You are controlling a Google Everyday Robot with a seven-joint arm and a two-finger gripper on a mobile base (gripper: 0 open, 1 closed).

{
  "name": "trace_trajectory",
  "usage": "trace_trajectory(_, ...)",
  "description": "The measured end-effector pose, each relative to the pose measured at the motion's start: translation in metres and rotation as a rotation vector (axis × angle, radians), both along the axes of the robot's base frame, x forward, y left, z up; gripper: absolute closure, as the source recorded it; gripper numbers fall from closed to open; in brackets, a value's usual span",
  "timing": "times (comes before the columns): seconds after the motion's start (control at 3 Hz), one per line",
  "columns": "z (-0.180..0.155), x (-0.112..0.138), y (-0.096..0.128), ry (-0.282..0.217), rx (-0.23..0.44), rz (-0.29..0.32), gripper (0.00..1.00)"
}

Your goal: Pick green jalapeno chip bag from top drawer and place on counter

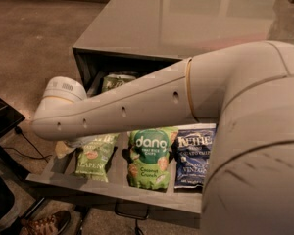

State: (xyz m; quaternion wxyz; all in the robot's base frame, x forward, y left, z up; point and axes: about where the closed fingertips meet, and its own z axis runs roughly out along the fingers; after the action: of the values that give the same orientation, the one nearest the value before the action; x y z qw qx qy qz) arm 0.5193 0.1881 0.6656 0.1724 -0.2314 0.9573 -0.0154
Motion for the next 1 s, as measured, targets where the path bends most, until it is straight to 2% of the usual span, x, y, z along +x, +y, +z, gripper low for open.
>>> trace_trajectory(0.33, -0.014, 0.004, -0.011, -0.042, 0.010, -0.057, 0.00)
trace_trajectory(0.67, -0.023, 0.005, -0.020, -0.091, -0.005, -0.080, 0.00)
trace_trajectory(1.0, -0.026, 0.004, -0.022, -0.129, -0.035, -0.076, 0.00)
